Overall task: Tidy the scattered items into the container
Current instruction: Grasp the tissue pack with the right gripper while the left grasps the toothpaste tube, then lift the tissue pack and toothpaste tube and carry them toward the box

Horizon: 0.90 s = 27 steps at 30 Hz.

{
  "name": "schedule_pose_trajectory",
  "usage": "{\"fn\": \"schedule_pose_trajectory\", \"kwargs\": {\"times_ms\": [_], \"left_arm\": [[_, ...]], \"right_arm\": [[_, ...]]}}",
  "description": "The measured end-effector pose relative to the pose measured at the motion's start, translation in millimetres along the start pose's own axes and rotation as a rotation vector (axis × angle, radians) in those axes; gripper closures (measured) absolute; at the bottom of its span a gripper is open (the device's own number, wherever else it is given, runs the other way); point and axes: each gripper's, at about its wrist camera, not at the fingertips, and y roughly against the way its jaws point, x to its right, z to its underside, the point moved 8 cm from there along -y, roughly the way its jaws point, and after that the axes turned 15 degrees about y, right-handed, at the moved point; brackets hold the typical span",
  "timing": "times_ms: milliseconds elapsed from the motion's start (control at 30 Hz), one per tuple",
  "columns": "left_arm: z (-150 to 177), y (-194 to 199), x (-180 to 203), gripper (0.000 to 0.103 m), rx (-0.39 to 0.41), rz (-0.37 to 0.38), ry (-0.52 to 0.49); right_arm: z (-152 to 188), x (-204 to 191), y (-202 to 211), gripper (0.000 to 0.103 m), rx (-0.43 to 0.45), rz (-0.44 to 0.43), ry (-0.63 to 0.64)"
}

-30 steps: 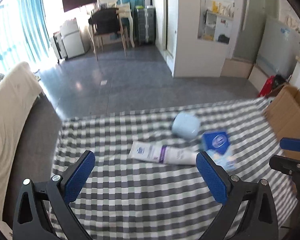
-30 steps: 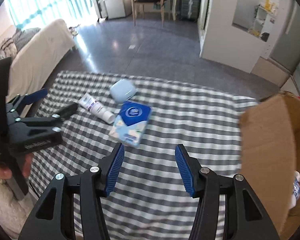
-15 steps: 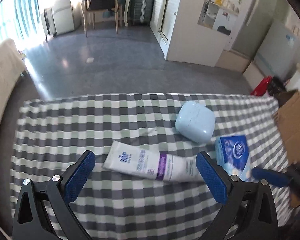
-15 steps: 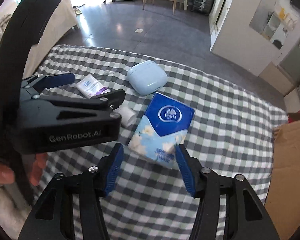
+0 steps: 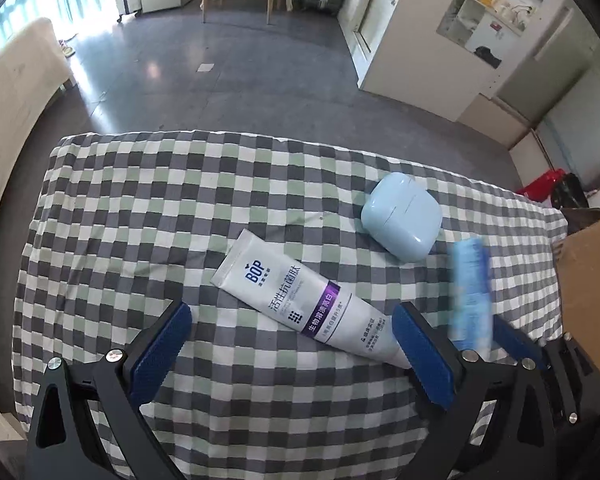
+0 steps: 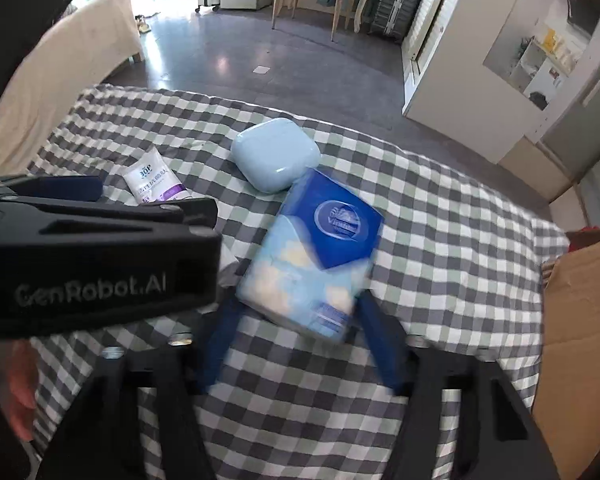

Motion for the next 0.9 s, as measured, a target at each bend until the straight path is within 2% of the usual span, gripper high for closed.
{"fn": "schedule_pose_trajectory", "kwargs": {"times_ms": [100, 133, 200, 267, 333, 467, 700, 800, 900], "left_arm": [[1, 2, 4, 0.022, 0.014, -0.004, 0.003], [1, 2, 4, 0.036, 0.023, -0.023, -0.001], [-3, 4, 5, 0.048, 0.026, -0.03, 0.002], [-6, 5, 3, 0.072, 0.014, -0.014, 0.011], [-7, 7, -1, 0.085, -0.008, 0.012, 0.024], [-9, 7, -9, 0.091, -0.034, 0.048, 0.034], [7, 22, -17, 0.092, -0.026, 0.04, 0.007], [13, 41, -10, 0.092, 0.018, 0.044, -0.029], [13, 60, 0, 0.092, 0.058, 0.046, -0.059]], "right_arm": [[3, 6, 4, 0.051, 0.015, 0.0, -0.023], [3, 8, 5, 0.051, 0.021, -0.007, -0.033], [7, 11, 9, 0.051, 0.033, -0.023, -0.055], [9, 16, 14, 0.051, 0.043, -0.023, -0.073], [11, 21, 18, 0.051, 0.049, -0.023, -0.085], [9, 26, 25, 0.054, 0.065, -0.022, -0.091], [11, 29, 33, 0.058, 0.082, -0.042, -0.107], [11, 29, 41, 0.075, 0.096, -0.054, -0.113], [14, 37, 49, 0.078, 0.115, -0.063, -0.129]]}}
